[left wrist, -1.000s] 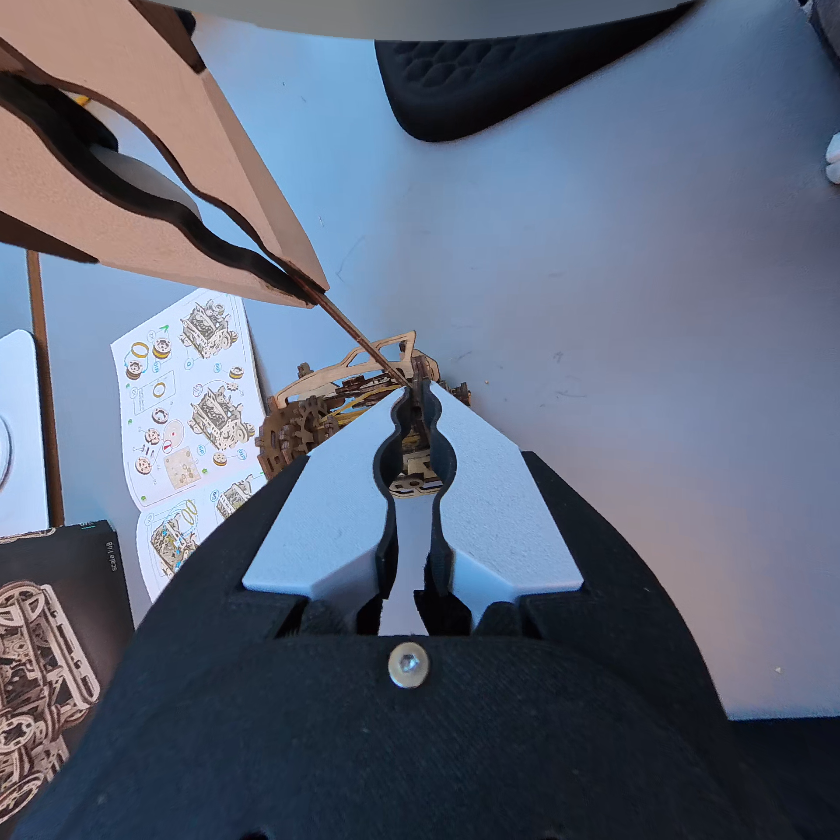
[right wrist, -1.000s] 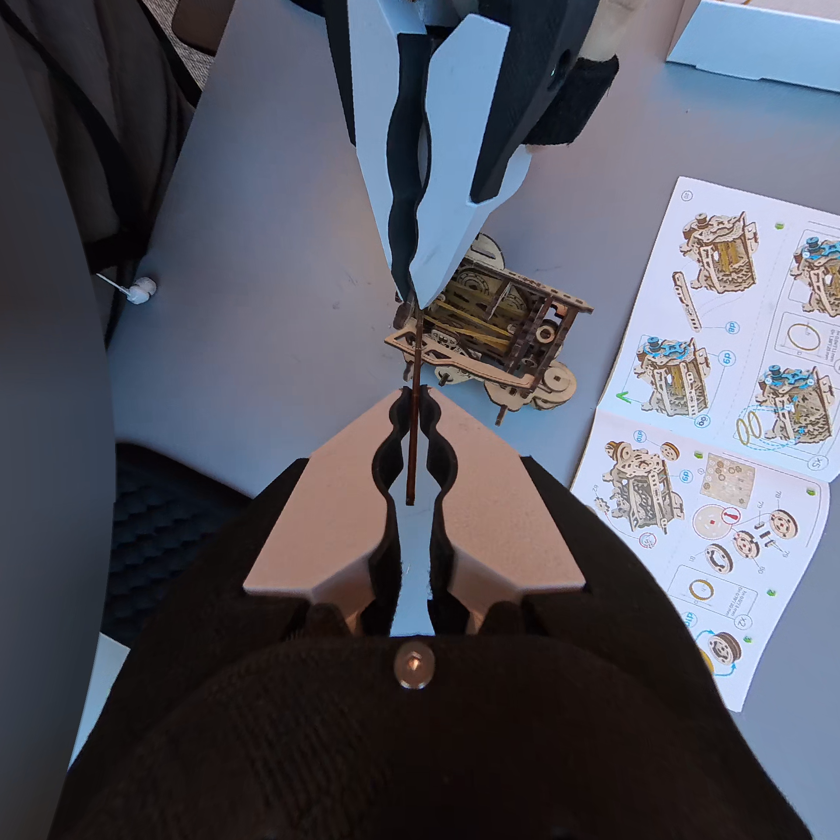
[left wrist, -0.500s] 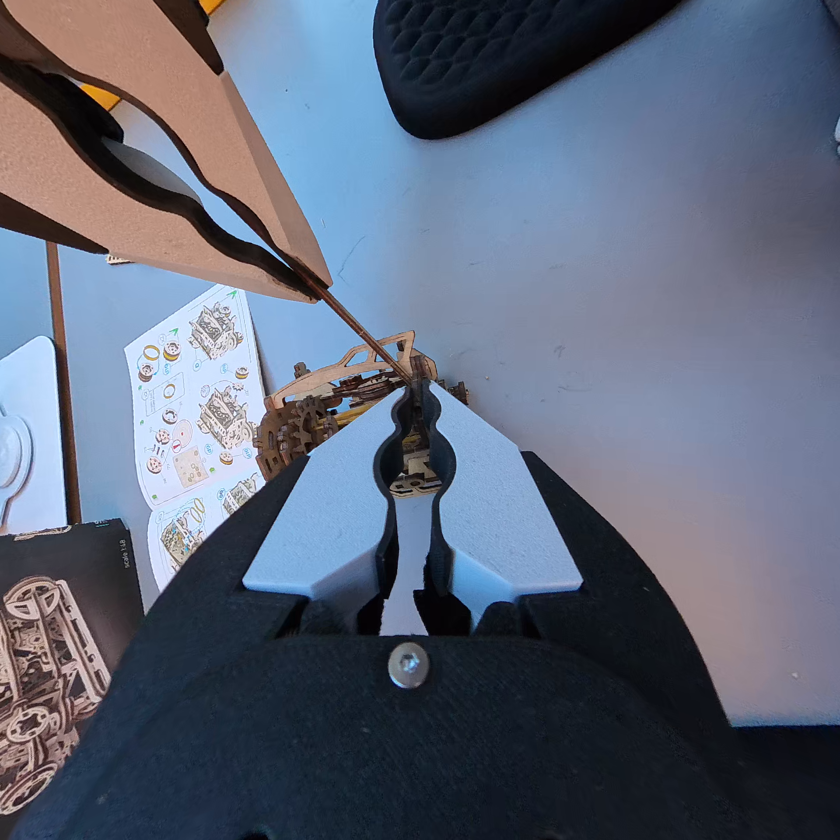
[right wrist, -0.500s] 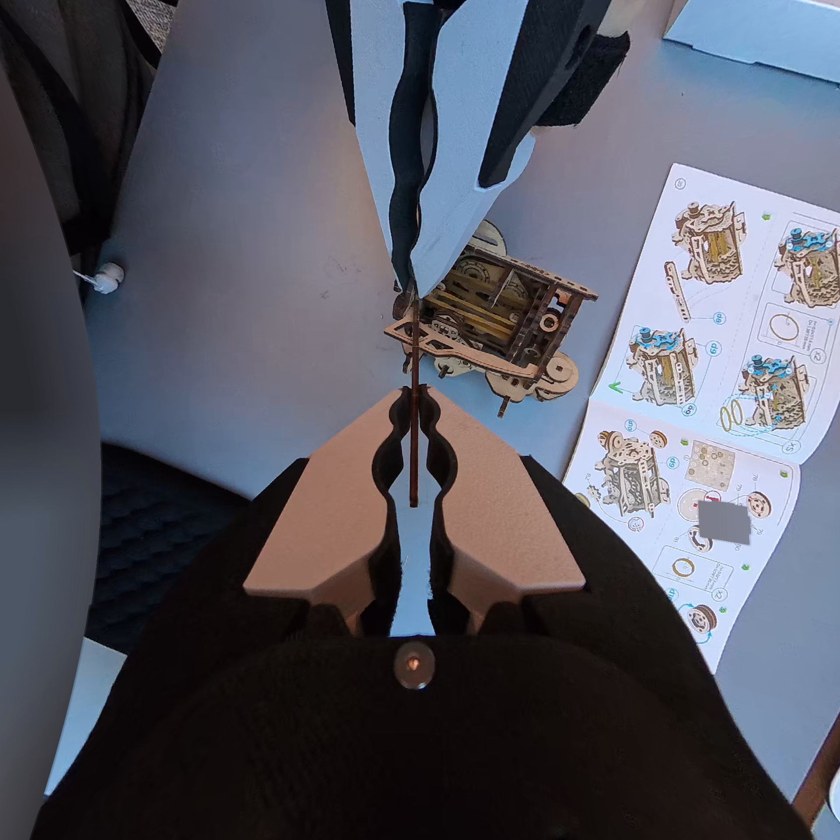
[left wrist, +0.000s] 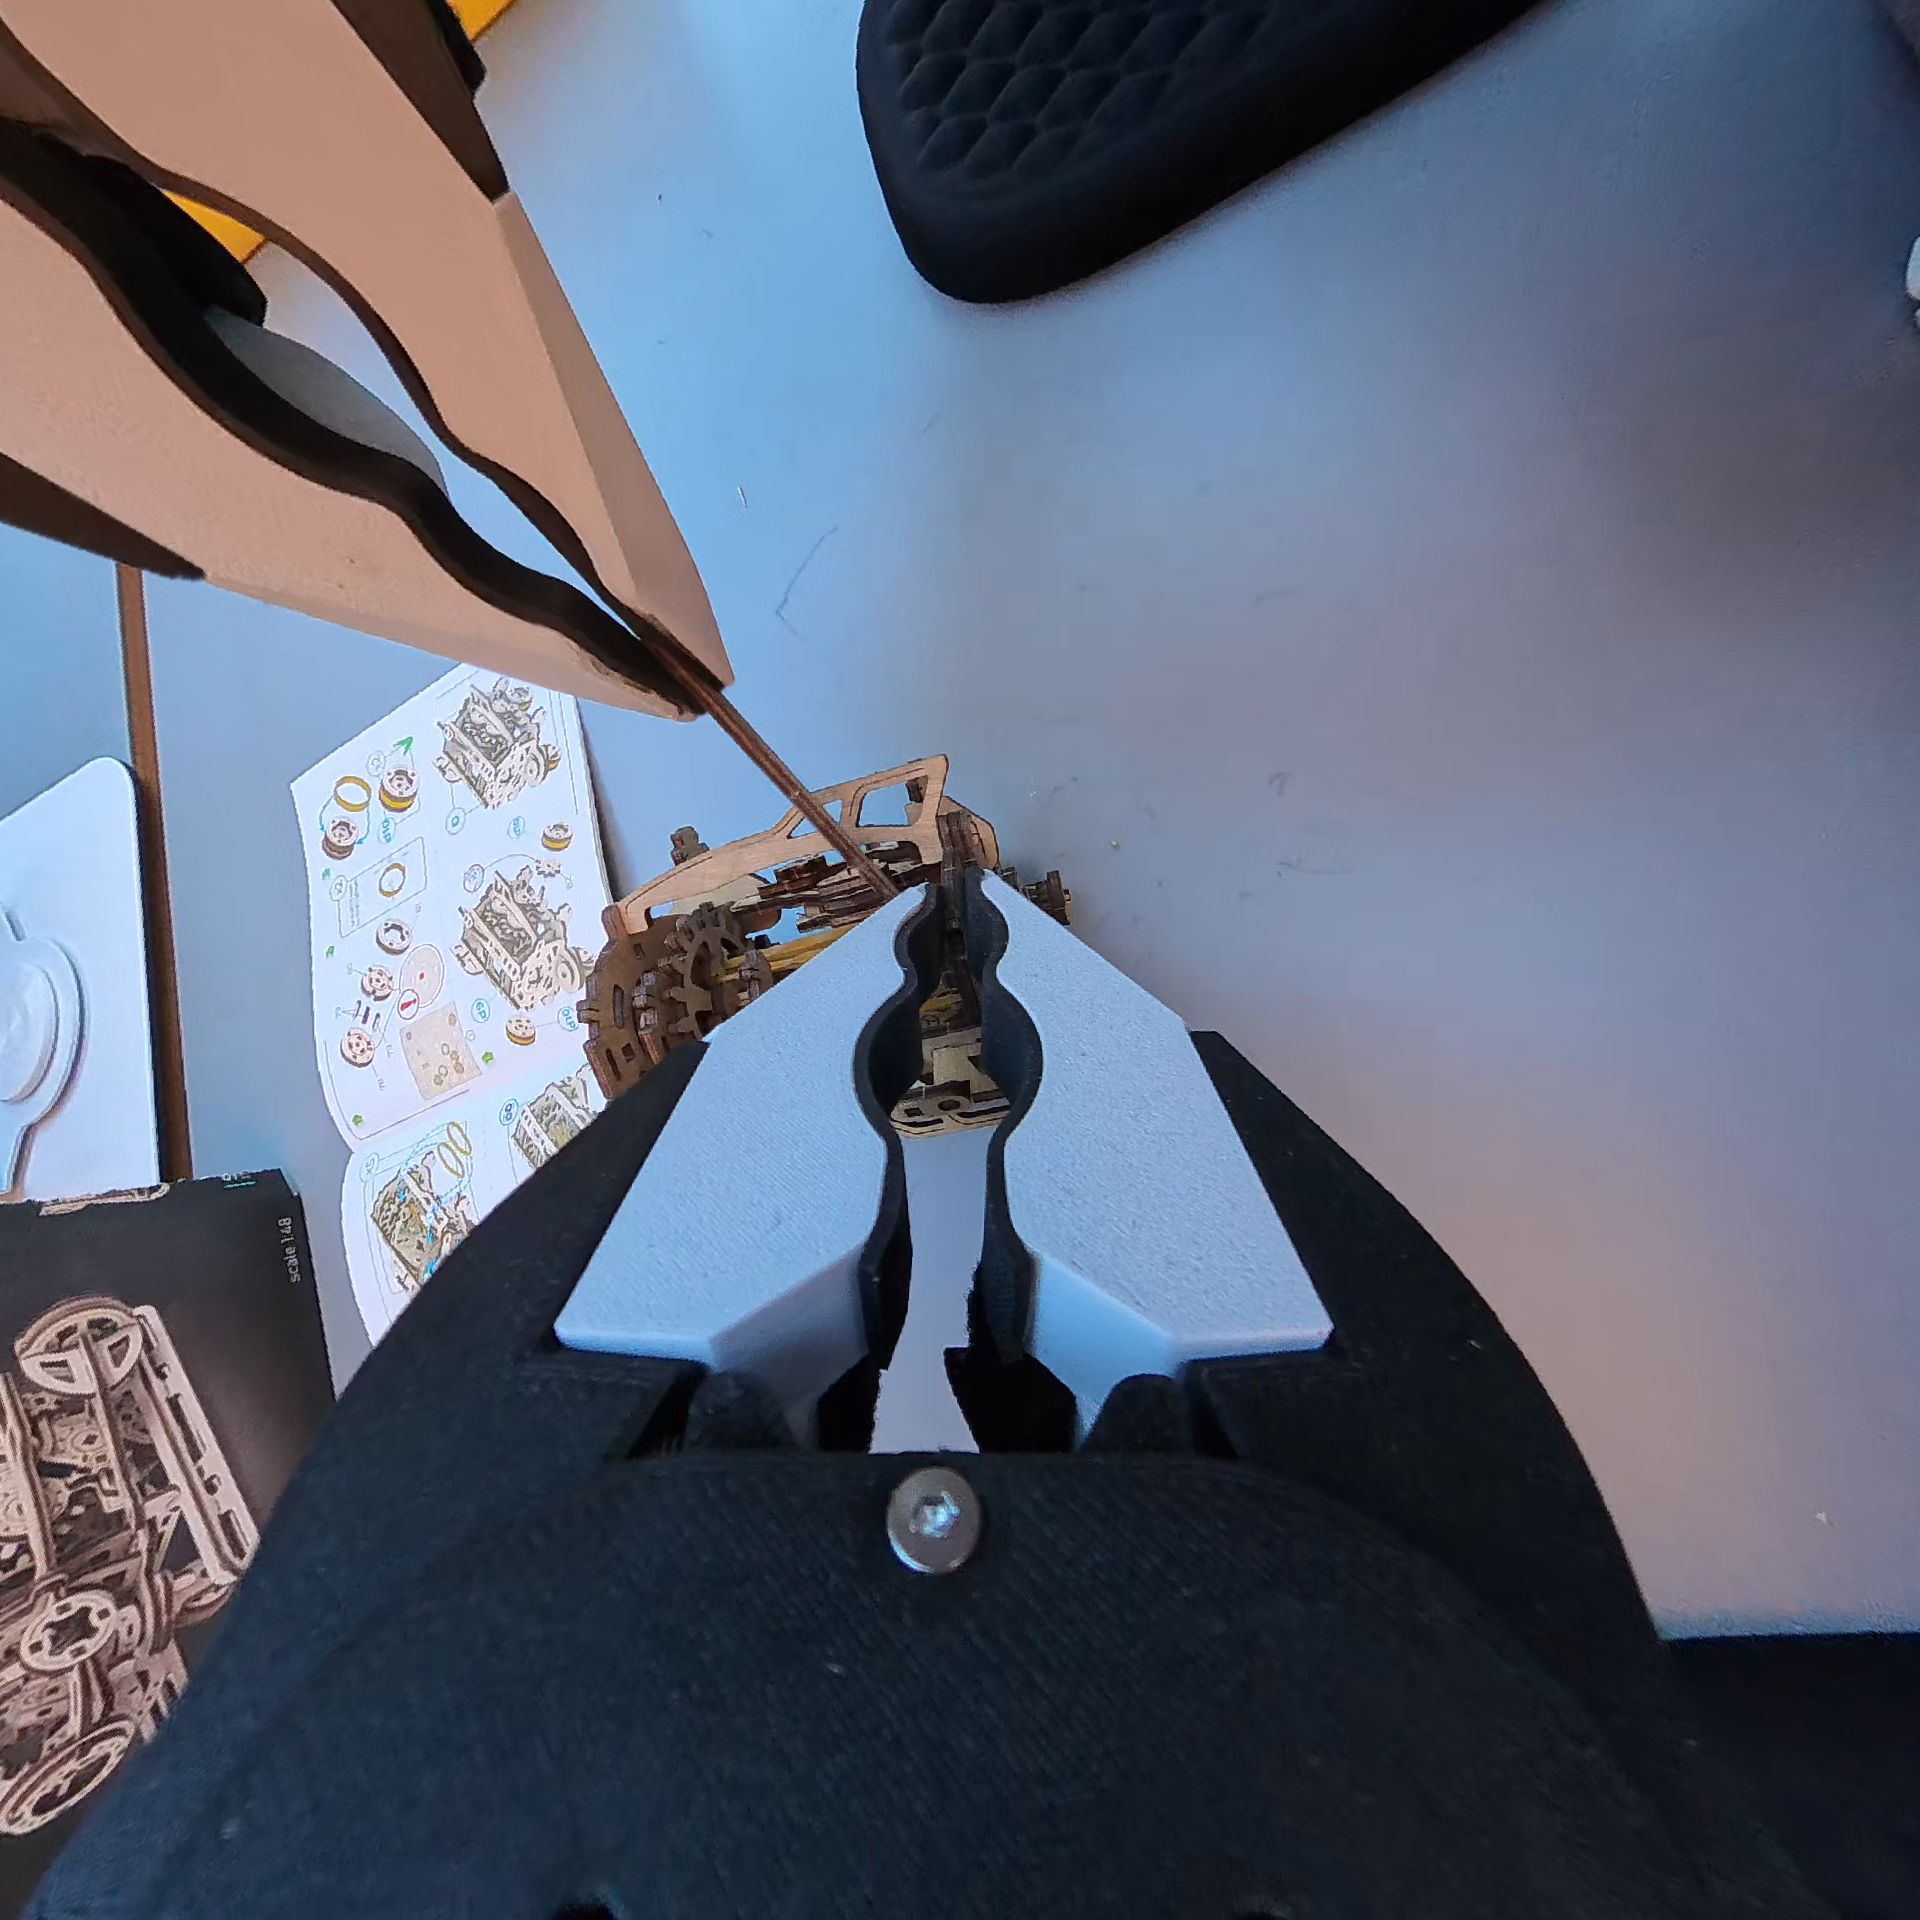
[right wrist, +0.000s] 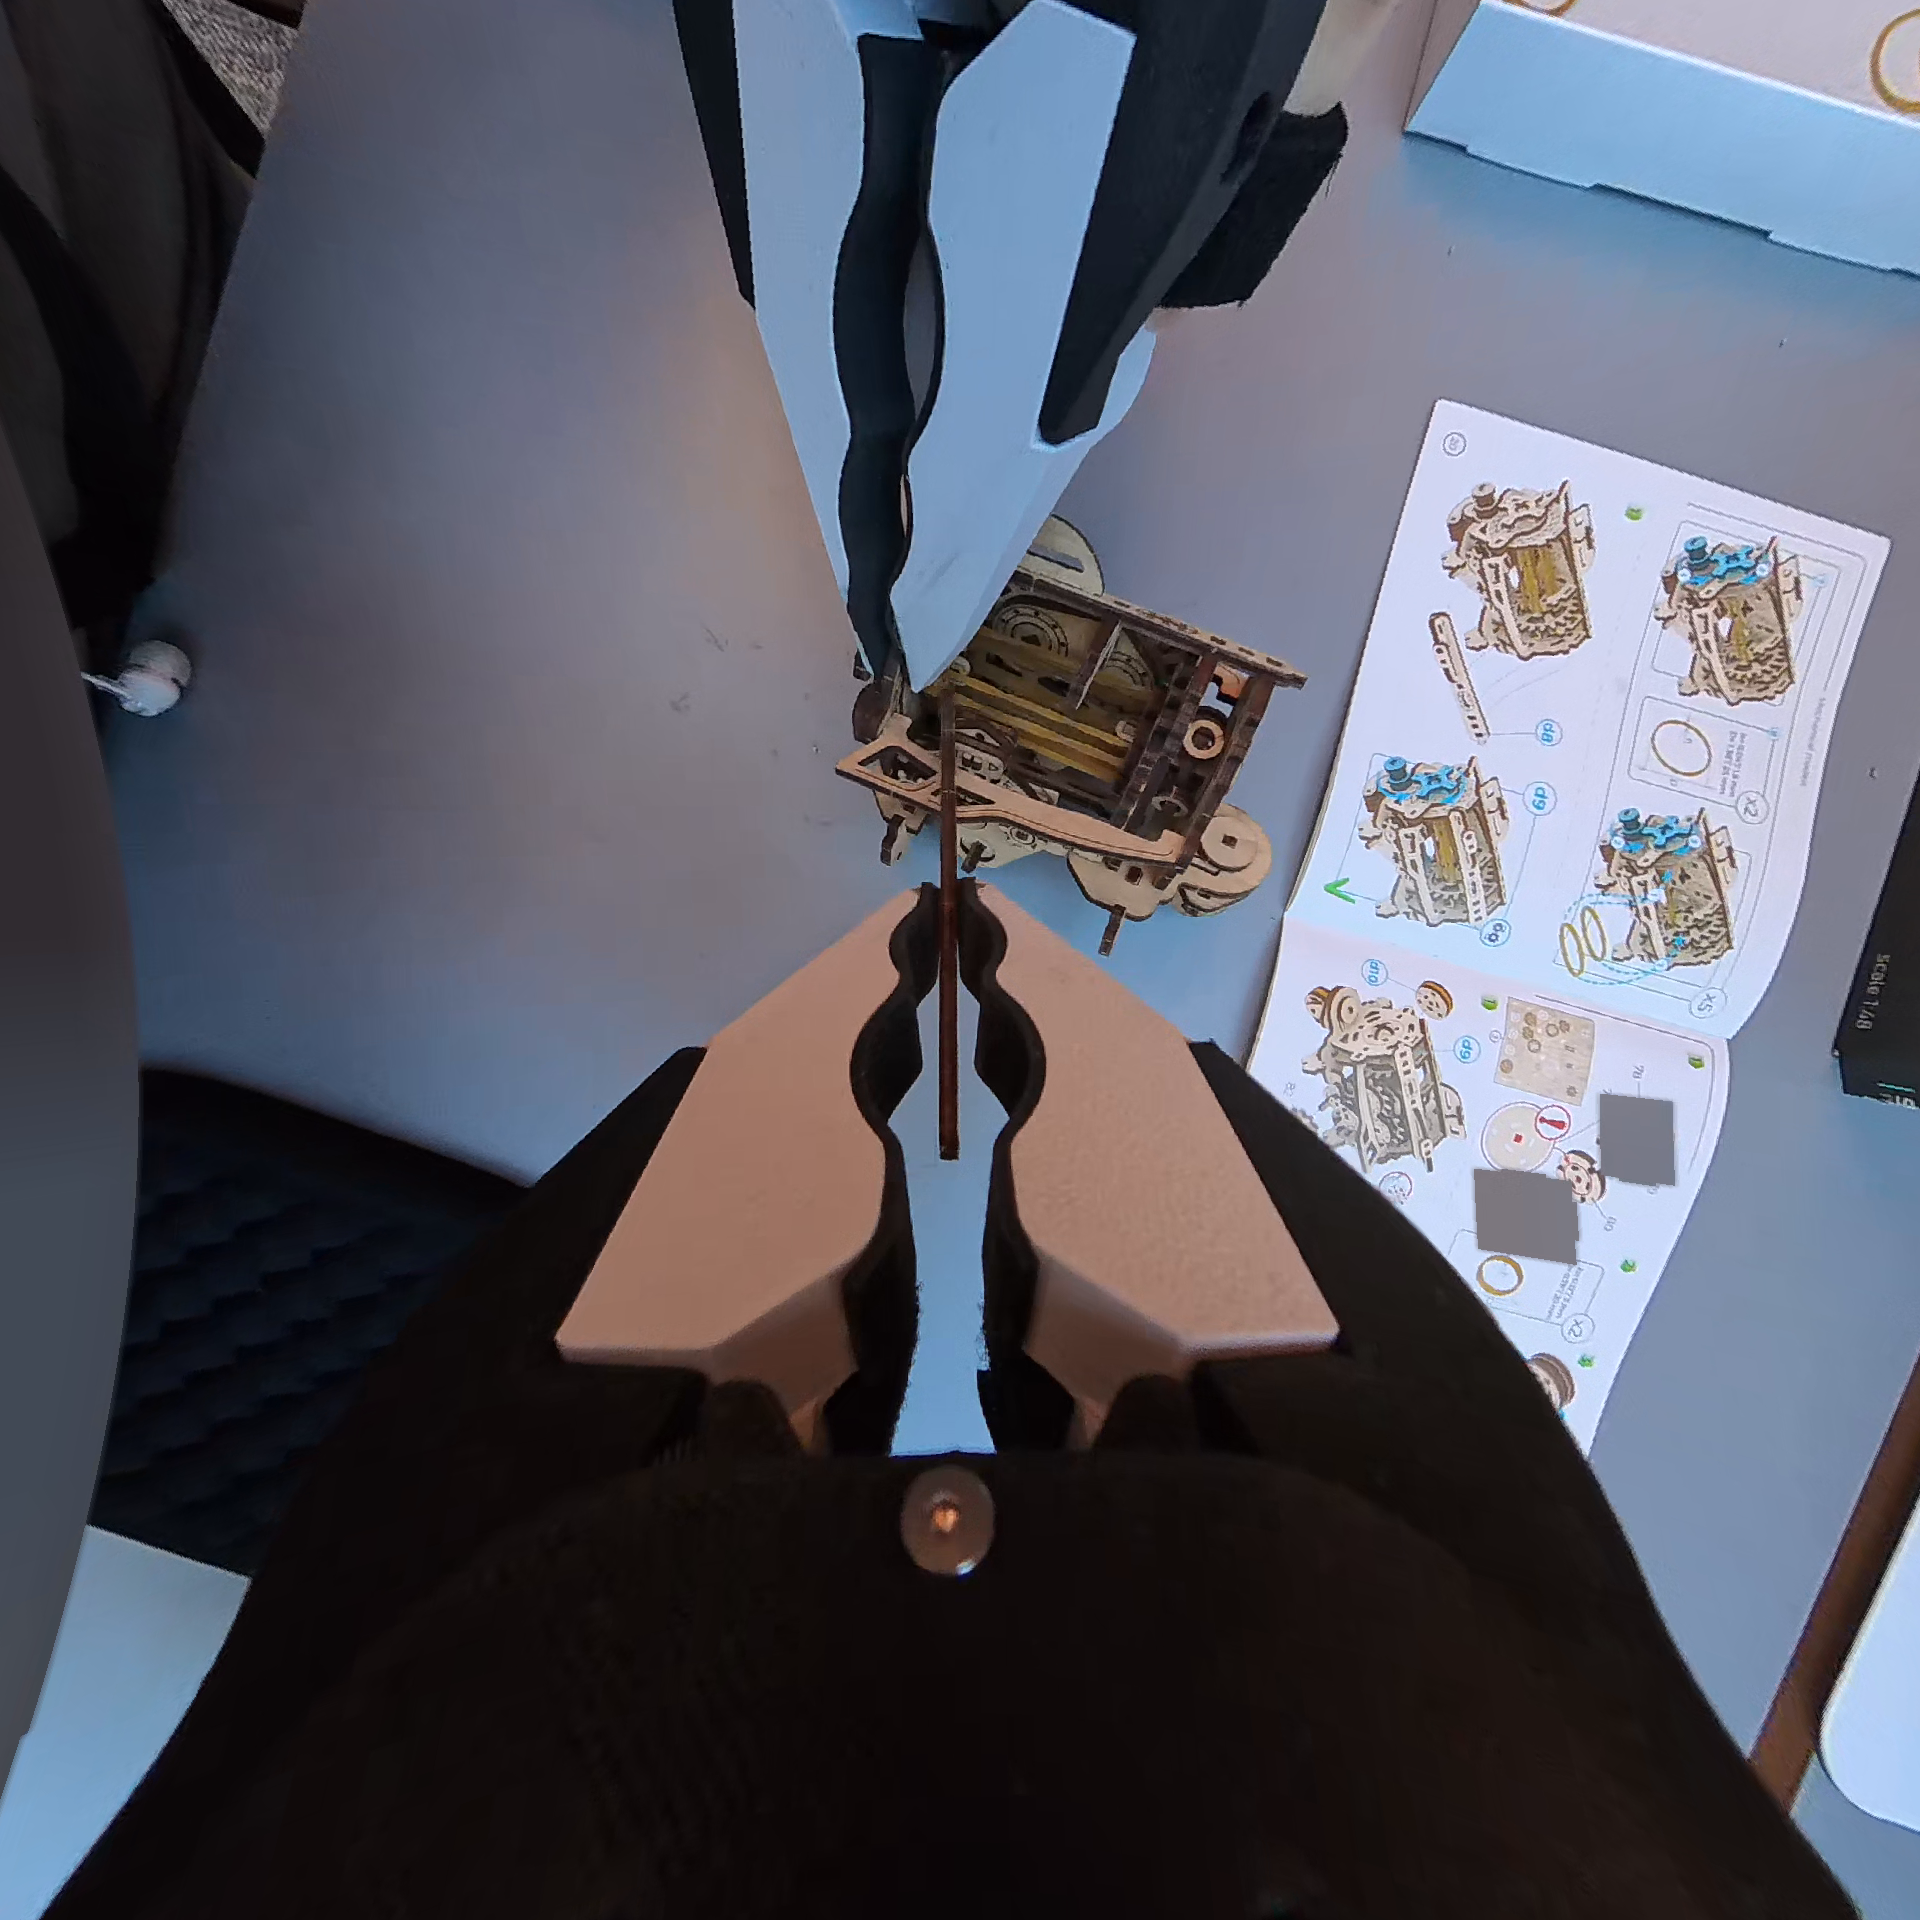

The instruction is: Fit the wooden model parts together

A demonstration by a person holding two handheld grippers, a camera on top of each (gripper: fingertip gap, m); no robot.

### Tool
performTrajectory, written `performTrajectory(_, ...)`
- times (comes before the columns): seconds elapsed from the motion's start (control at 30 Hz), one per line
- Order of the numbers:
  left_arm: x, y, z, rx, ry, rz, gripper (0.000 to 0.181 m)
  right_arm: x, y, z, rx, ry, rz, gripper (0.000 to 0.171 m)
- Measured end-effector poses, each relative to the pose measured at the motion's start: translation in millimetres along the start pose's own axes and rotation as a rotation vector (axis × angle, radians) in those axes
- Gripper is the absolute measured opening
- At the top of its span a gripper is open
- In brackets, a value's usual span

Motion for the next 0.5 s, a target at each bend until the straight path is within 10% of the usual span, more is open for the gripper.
performTrajectory(0.5,-1.2,-0.6,1.4,-0.024,0.004,0.01,0.001,3.9,1.3,-1.1,-0.043,0.025,-0.173,0.001)
Point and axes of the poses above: each gripper's, where its closed fingertips meet, x out along the fingers, y out of its top, z = x × y across the jaws, the point moved 1 cm from there along -x, back along the fingers, and after that the axes turned 7 degrees about x, right-handed, at the moved point
